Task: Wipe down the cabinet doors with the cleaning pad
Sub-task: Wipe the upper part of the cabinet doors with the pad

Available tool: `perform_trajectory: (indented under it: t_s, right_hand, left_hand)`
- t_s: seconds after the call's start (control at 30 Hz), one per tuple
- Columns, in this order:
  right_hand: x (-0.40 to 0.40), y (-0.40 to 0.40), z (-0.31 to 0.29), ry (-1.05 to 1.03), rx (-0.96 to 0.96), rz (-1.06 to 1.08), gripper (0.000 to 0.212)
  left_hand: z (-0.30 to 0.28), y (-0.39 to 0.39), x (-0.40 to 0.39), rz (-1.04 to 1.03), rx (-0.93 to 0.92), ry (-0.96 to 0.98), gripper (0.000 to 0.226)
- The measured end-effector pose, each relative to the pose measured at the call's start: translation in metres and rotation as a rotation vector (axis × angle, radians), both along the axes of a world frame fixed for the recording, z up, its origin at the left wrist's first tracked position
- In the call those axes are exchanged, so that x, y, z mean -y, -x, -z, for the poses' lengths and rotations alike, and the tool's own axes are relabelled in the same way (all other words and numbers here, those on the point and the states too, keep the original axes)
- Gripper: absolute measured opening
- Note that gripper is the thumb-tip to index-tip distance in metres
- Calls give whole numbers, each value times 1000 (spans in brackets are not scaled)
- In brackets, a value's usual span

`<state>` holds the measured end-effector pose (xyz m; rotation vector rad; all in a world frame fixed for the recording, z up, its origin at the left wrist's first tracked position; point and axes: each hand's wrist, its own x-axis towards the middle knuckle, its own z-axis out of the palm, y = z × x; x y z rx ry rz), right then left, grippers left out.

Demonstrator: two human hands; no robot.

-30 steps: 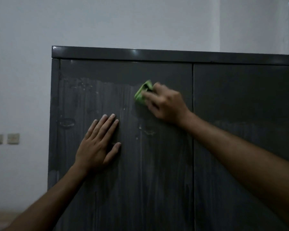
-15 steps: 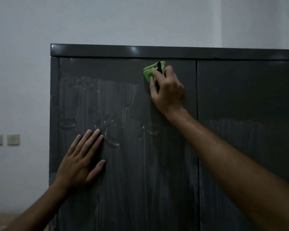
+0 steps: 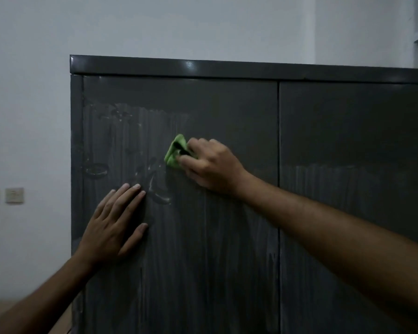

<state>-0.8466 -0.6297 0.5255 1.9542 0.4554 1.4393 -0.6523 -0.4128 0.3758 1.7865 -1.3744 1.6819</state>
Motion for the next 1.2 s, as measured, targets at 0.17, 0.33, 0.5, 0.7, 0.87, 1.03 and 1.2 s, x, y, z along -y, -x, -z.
perform_trajectory:
  t_s: [0.17,0.33,0.5,0.7,0.87,1.03,1.2]
  right_hand:
    - [8,9,-63,-388,339,-41,18]
    - [-18,-16,-6,-69,18,-26,18]
    - [-16,-7,-67,-207,208,-23,21]
    - [-45,-39,8,-63,-56,-54,20]
    - [-38,-35,-55,-169,160,-67,17]
    - [-63,-62,-19,-278,147,-100,21]
    - [-57,-60,-31,46,-29,-34,18]
  left_hand:
    - [21,-15,-19,-14,33,-8,73]
    - [26,-22,-17,-47,48,-18,76]
    - [29,-27,-17,-63,44,-20,77]
    - [27,-24,-16,-60,61,-8,77]
    - [29,-27,-16,-74,50,-18,78]
    - [29,-26,-17,-78,47,-18,78]
    - [30,-31,-17,-102,58,-25,77]
